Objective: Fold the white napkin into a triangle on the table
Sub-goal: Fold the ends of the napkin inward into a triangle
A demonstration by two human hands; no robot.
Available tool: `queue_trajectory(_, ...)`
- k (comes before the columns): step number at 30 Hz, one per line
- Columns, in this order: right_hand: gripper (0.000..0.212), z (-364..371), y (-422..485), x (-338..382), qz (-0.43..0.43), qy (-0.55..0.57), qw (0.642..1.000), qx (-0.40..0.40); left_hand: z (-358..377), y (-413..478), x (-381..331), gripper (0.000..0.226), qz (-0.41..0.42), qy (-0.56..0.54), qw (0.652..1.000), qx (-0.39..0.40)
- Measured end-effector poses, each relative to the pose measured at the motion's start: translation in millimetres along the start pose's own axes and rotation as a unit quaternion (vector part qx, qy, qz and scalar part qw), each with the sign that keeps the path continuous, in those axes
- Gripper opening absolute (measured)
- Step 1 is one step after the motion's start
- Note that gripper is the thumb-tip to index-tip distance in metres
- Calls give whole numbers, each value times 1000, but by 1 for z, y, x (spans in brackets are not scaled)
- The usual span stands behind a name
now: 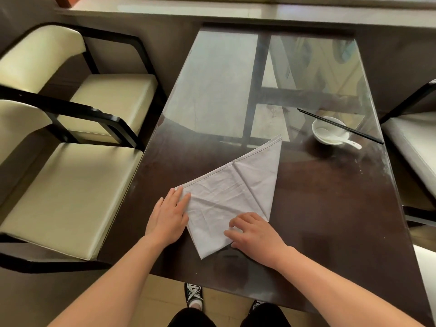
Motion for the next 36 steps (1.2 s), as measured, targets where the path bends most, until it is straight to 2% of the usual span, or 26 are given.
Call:
queue_trajectory(2,10,2,4,3,-13,-5,1000,-28,0,1,4,56,7,7,1000,6)
queue_trajectory(4,1,3,6,4,-19,-8,999,-50,-1,4,7,56,8,6,1000,10)
queue_trajectory(8,8,5,6,5,-15,2,998,-59,-3,5,14,64,19,28,999,10)
queue_trajectory(11,9,-1,5,7,22,59,996,-67,-5,2,20,70,28,28,999,11)
queue_trajectory(16,6,-18,0,8,90,155,983,-42,-11,-11,25,58,73,21,997,-14)
queue_trajectory(20,11,-24,-1,-2,200,225,953,-34,-16,-19,28,40,84,-30,995,-45)
queue_trajectory(26,13,-16,11,-27,331,310,891,-6,-18,-15,29,11,31,-161,979,-117)
queue_trajectory(28,17,-11,17,-37,381,349,856,1,-20,-13,27,8,4,-204,969,-141)
queue_trajectory(31,10,-3,28,-49,459,432,776,10,-22,-10,22,6,-16,-238,958,-158)
queue_trajectory(32,15,-1,33,-52,469,431,770,16,-22,-9,22,6,-21,-243,956,-160)
queue_trajectory(36,11,1,51,-61,473,358,804,28,-22,-4,22,7,-65,-274,944,-170)
Point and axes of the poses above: each hand's wrist, its own y-axis towards the middle knuckle, its own z-axis out of the palm, x = y × z, the point moved 4 cm from there along y, towards the middle knuckle, and after that the axes turned 12 degrees about -y, right-handed, at the moved point
